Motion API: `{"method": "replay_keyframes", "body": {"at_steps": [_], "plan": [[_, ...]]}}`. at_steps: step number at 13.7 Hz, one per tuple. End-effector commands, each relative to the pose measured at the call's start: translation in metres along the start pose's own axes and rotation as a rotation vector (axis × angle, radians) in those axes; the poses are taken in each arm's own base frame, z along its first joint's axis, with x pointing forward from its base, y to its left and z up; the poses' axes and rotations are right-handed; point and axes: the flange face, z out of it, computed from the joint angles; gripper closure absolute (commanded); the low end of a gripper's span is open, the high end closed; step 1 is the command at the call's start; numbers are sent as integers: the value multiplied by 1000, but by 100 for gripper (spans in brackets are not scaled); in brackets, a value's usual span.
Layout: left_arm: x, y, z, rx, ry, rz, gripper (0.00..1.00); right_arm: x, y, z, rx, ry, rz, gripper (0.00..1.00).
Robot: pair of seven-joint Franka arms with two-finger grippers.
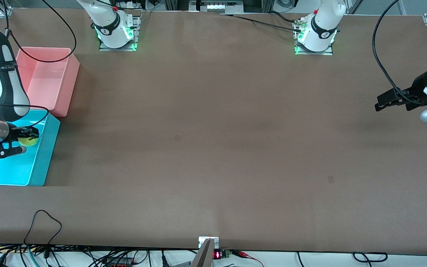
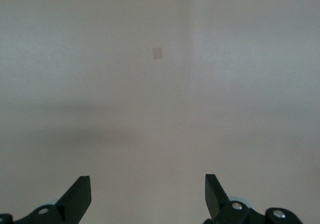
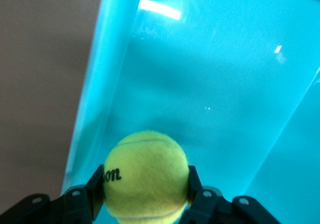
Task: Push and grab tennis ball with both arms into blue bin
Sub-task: 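Lower the ball into the blue bin and open the right gripper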
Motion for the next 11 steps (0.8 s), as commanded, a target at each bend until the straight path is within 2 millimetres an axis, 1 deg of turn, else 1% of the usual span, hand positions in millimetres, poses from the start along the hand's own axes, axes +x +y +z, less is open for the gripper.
{"method": "replay_keyframes", "body": {"at_steps": [1,2,4,6,7,8,11], "plan": [[-23,-3,2,10,23,22,0,-14,13,21,22,-40,12,69],[-24,-3,3,10,14,22,0,-19,17,30,32,-60,23,69],[-33,-5,6,14,-61,20,0,-31,17,39,71,-125,42,69],[-33,-3,1,14,-63,15,0,-41,28,43,82,-139,54,69],[-31,1,-1,21,-54,23,0,-49,35,49,82,-156,66,69],[-30,1,-2,22,-40,21,0,-51,34,53,95,-177,67,69],[-29,1,-1,22,-32,23,0,-51,34,55,96,-180,61,69]]}}
